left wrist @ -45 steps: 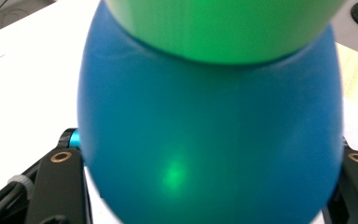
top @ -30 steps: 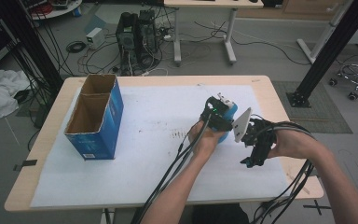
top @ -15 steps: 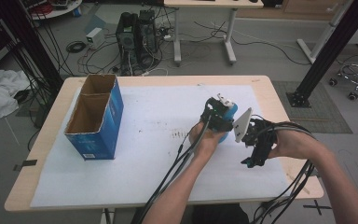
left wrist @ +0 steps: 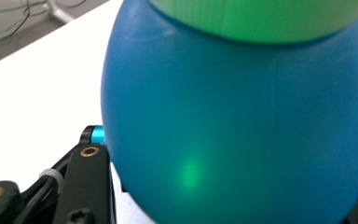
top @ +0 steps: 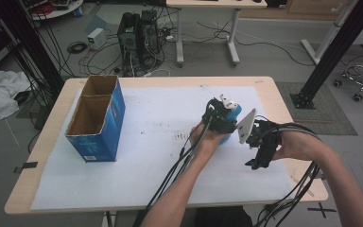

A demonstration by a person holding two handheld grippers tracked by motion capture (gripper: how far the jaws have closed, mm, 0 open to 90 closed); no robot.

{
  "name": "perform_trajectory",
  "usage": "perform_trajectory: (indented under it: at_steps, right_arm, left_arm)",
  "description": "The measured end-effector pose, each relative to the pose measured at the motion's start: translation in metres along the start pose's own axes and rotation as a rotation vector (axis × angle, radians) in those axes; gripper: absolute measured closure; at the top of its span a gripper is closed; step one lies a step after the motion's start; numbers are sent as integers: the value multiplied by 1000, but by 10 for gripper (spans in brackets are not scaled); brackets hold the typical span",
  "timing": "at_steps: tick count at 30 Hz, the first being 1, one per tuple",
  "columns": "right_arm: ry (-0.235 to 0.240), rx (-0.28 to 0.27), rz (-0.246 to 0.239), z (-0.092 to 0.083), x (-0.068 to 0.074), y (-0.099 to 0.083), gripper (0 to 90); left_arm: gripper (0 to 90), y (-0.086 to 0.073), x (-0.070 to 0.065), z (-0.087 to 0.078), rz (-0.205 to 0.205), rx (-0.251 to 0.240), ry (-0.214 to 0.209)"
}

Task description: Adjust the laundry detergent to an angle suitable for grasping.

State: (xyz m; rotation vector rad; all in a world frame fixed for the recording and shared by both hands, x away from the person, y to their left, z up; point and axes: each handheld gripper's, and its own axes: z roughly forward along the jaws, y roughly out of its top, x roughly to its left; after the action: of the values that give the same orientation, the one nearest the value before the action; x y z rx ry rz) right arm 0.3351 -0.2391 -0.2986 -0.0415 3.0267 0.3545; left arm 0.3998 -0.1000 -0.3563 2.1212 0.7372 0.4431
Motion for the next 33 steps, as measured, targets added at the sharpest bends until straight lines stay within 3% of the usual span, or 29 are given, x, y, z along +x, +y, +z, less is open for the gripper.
perform_trajectory:
  at_steps: [3,5,6,8,11,12,13,14,20,21,22,23,25,27,28,29,30,31,32,33]
  right_arm:
    - [-1,-2,-4,1,0,2,138]
    - [1,7,-29,1,-2,3,138]
    - [2,1,-5,1,0,4,138]
    - [4,8,-48,1,-3,5,138]
    - [3,-7,-11,1,0,7,138]
    - [3,-7,-11,1,-1,7,138]
    - [4,6,-50,0,-3,7,138]
    - [1,-7,-13,1,-1,8,138]
    - [-1,-8,-16,1,-2,11,138]
    - [2,0,-41,0,-3,12,138]
    - [1,-6,-21,1,-2,13,138]
    - [4,6,-63,1,-5,13,138]
    - [4,-3,-17,2,-2,15,138]
    - [14,7,-69,1,-6,16,138]
    - [6,1,-45,1,-5,18,138]
    - [6,-8,-24,2,-4,19,138]
    - [9,-4,-36,2,-5,19,138]
    - [5,5,-80,2,-8,20,138]
    - [1,4,-66,3,-7,20,138]
    - [0,-5,-29,4,-5,21,138]
  left_arm:
    - [446,2,4,-11,59,6,-12]
    - [446,1,9,-18,49,-8,-48]
    - [446,0,12,-23,51,-5,-59]
    - [446,-2,17,-33,73,-2,-80]
    - [446,-7,26,-49,114,14,-117]
    - [446,-9,28,-55,129,19,-134]
    - [446,-12,32,-60,152,16,-160]
    - [446,-15,34,-65,157,7,-185]
    - [445,-38,49,-92,215,-8,-316]
    - [445,-42,51,-95,217,-13,-335]
    - [445,-45,52,-98,226,-11,-346]
    - [445,-49,54,-101,233,-17,-362]
    - [445,-56,56,-105,244,-15,-385]
    - [444,-63,57,-106,235,-16,-415]
    - [445,-66,57,-106,237,-17,-423]
    - [444,-68,59,-107,264,-4,-431]
    - [444,-71,59,-107,259,-7,-443]
    - [445,-72,59,-107,279,4,-449]
    - [444,-75,58,-107,260,-5,-458]
    - [444,-76,59,-107,272,5,-463]
